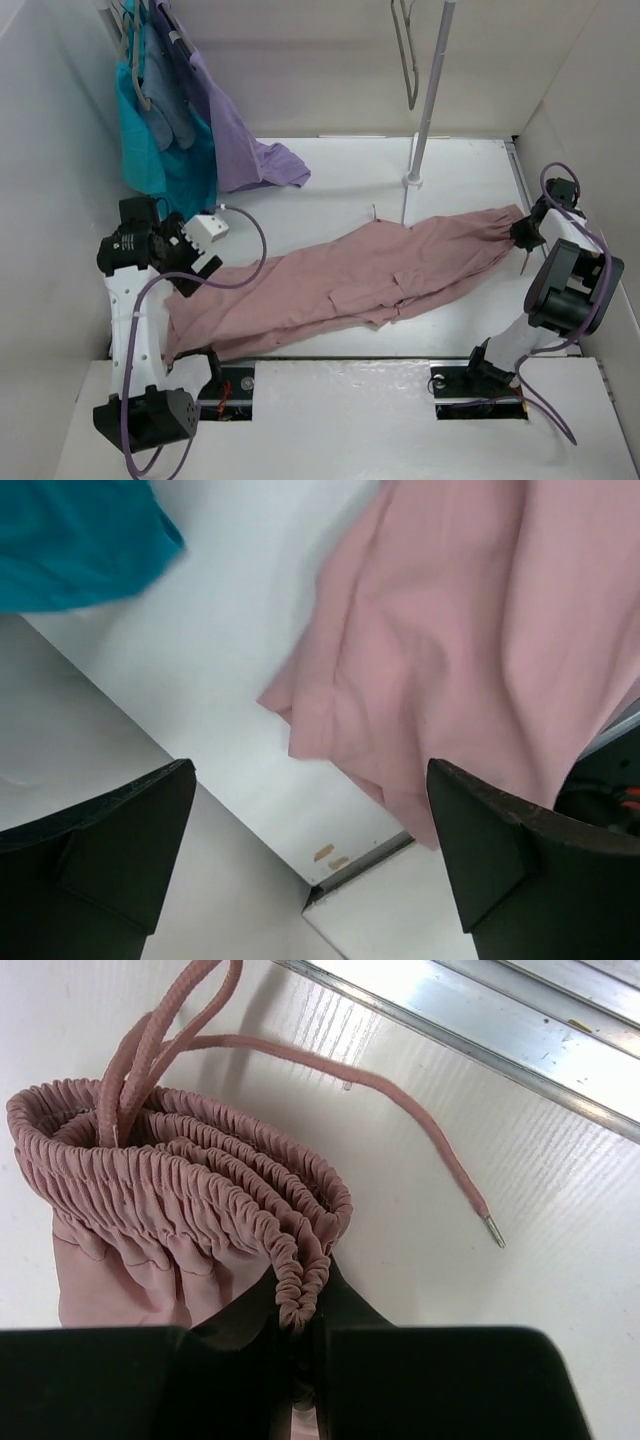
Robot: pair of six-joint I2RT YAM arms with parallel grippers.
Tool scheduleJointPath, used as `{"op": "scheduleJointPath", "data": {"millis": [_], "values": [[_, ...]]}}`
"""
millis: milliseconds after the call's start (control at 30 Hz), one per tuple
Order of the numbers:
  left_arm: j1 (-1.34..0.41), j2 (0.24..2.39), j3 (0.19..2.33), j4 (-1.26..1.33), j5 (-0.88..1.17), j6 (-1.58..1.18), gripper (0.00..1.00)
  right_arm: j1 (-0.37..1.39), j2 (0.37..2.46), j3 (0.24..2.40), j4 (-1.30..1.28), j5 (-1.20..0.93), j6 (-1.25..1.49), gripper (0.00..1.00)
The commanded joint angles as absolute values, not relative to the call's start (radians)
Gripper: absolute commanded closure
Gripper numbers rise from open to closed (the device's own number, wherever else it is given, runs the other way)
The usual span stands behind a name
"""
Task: Place the trousers on the hanger
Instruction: Fold the trousers at the center of the board.
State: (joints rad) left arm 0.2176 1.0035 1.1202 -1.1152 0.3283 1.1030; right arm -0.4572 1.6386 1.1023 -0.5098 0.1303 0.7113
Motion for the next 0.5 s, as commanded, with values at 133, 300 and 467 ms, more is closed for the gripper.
{"op": "scheduleJointPath", "data": {"millis": [133,300,467], "values": [[0.216,1.052,1.347,-1.106,0.523,0.876,0.00,-0.462,1.674,1.137,-0.437,0.124,0.698,1.00],[0.264,1.208,1.081,-0.923,0.153,0.798,0.04,-0.462,1.638,1.100,-0.417,0.124,0.675,1.00],[0.284,1.314,0.882,-0.762,0.041,0.807,0.04,-0.462,1.618,1.091,-0.417,0.114,0.655,1.00]]}}
